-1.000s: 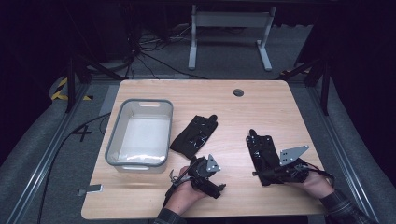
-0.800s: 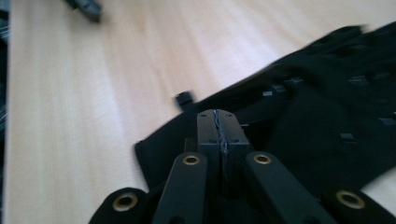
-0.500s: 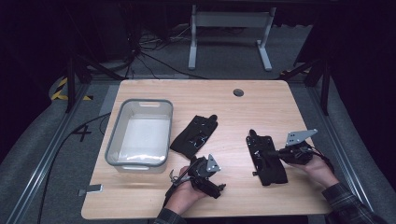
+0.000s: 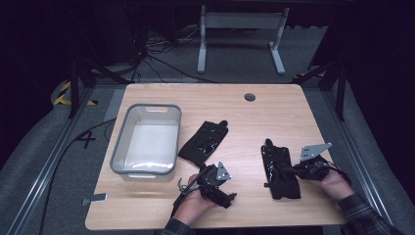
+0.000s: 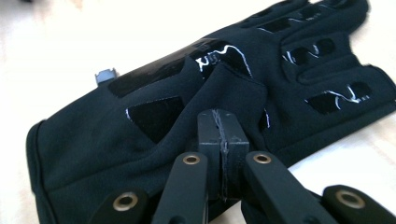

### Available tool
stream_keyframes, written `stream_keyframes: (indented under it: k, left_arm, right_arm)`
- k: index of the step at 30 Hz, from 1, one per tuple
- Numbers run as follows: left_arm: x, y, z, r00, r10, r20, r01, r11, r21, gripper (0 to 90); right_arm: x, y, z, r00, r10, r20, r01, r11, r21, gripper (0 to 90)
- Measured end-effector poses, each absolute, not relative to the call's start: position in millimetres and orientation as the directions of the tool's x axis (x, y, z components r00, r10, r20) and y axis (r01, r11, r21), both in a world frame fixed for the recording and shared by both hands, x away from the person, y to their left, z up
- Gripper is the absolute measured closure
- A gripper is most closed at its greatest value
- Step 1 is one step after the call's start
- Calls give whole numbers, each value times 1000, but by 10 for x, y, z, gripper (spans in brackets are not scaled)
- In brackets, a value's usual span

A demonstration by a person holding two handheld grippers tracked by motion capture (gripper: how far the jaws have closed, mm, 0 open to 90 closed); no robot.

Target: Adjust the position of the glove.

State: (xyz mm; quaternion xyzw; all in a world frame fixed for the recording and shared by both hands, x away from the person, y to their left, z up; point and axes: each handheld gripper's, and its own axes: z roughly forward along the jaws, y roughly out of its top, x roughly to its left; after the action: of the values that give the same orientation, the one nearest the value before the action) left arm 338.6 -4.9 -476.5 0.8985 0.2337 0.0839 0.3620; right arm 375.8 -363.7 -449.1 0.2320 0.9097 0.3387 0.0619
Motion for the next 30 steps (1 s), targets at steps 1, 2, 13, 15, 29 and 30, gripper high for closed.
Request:
stream_keyframes:
  k: [1, 2, 13, 15, 29, 30]
  left_arm:
    - [3386, -49, -4765, 877, 481, -18, 359, -629, 690, 3]
    - [3386, -49, -4765, 877, 481, -18, 359, -629, 690, 3]
    - [3383, -49, -4765, 875, 483, -18, 361, -628, 690, 3]
    - [3383, -49, -4765, 875, 483, -18, 361, -628, 689, 3]
    - [3379, -51, -4765, 872, 489, -17, 364, -626, 689, 1]
    - [3379, -51, -4765, 872, 489, -17, 364, -626, 689, 2]
  right_arm:
    - [3726, -3635, -4489, -886, 460, 47, 380, 665, 643, 900]
    - [3696, -3633, -4487, -889, 456, 46, 376, 670, 640, 900]
    - [3485, -3778, -4476, -905, 423, 51, 359, 692, 627, 900]
    - [3480, -3806, -4477, -905, 421, 56, 360, 691, 627, 900]
    - [3509, -4115, -4404, -793, 609, -15, 421, 566, 709, 540]
    - [3516, -4178, -4422, -766, 643, -23, 441, 552, 708, 491]
